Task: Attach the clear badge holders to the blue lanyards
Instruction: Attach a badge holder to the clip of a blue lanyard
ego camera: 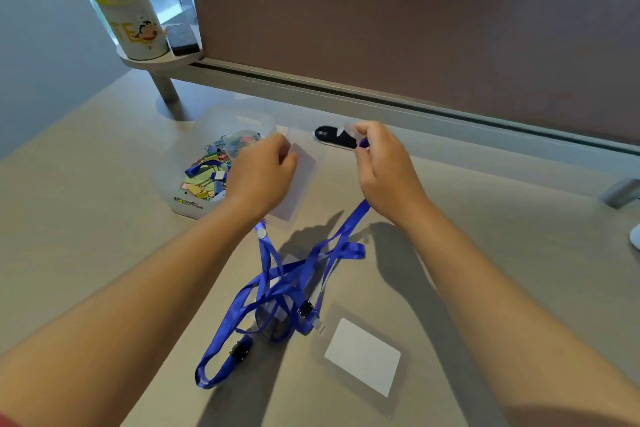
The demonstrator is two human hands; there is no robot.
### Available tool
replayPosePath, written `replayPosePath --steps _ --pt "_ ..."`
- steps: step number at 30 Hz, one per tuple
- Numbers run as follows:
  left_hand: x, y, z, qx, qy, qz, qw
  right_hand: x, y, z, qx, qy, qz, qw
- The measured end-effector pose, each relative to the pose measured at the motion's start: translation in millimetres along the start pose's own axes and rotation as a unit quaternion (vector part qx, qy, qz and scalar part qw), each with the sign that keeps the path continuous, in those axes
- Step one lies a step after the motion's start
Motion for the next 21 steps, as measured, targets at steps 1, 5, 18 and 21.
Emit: replayPosePath --steps 1,5,18,21 --pt "0.3 -2.4 8.8 0.022 0.031 0.018 0.999 3.6 -2.5 -1.2 -0.015 0.002 -0.009 1.0" --pt "8.8 -18.0 43.1 0.138 0.139 0.109 0.975 28.6 -24.7 -16.7 -0.029 -0.025 0.003 0.999" --pt "58.7 -29.3 97.5 0.267 0.052 0.152 0.95 98.4 -94.6 -33.4 0.171 -0.127 0.143 0.967" --pt "65.0 -27.0 103.3 0.278 0.044 0.149 0.948 100.2 -96.2 -30.9 0.149 -0.155 0.104 0.971"
Point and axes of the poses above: each hand's wrist, its own x-axis away from the middle knuckle, its own y-axis out of the back of the hand, z = x × y, the point moved 5 cm from there along -x, towards the middle knuckle, and after that the axes turned 8 degrees about y, right-handed, at the moved point
